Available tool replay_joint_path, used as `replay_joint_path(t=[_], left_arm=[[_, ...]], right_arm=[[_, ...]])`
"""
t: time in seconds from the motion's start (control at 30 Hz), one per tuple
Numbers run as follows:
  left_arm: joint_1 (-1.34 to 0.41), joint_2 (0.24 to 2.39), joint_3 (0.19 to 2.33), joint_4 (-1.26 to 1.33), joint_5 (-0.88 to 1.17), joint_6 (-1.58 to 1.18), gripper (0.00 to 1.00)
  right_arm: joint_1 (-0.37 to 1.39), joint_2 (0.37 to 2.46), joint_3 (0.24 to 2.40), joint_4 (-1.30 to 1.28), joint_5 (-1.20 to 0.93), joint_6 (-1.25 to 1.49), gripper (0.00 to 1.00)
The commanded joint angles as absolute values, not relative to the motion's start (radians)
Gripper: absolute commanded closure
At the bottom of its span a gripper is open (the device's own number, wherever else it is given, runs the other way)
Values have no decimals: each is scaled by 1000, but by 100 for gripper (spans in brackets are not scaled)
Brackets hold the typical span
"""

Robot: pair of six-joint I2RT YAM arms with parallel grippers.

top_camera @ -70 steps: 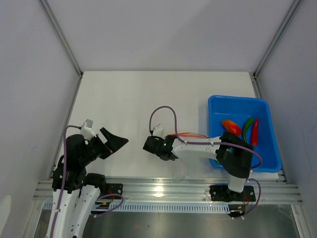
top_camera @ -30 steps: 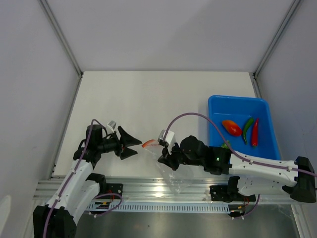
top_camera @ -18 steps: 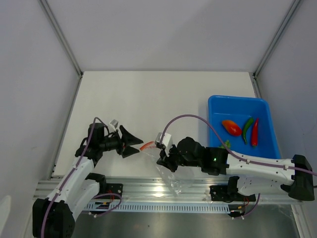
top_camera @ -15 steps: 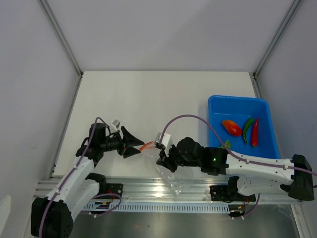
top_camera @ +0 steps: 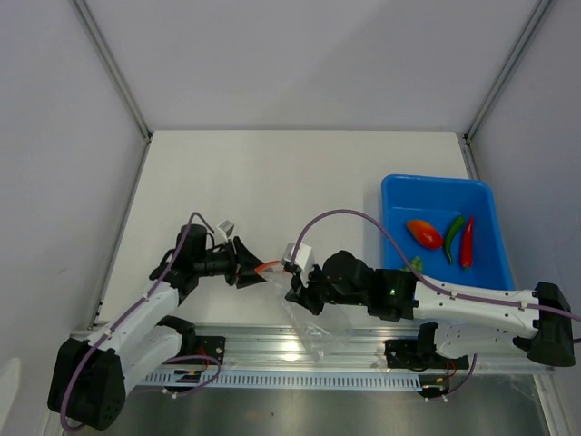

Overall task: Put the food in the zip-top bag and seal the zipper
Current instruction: Pick up the zipper food storage bag at the center of the board, then open the zipper of the food storage bag at the center of the board.

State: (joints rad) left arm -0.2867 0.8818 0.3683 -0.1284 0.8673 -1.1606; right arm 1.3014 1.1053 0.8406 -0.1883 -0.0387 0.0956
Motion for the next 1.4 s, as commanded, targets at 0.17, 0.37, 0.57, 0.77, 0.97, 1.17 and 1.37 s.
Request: replay_joint_path(t=[0.17,0.37,0.57,0.77,0.97,1.17,1.37], left_arm=[[-341,933,388,-6,867,-1190,76],[-342,916,439,8,835,-1134,100],[-356,841,597,-262,691,-931,99],[-422,724,733,-420,445,-756,99],[-535,690,840,-525,244,-654,99],[-655,693,893,-555,104,-578,99],[-713,722,971,-623,-36,-531,100]], right_arm=[[1318,1111,882,-156,-3,104,100],[1327,1111,871,-172,57,172,100],[1327,1098,887,-230,144,291,59],[1327,1094,1004,-379,334,462,31],[1319,1175,1184,-494,460,587,25],[1224,1256,1310,-506,377,653,22],[1158,1264,1338,-463,213,680,24]])
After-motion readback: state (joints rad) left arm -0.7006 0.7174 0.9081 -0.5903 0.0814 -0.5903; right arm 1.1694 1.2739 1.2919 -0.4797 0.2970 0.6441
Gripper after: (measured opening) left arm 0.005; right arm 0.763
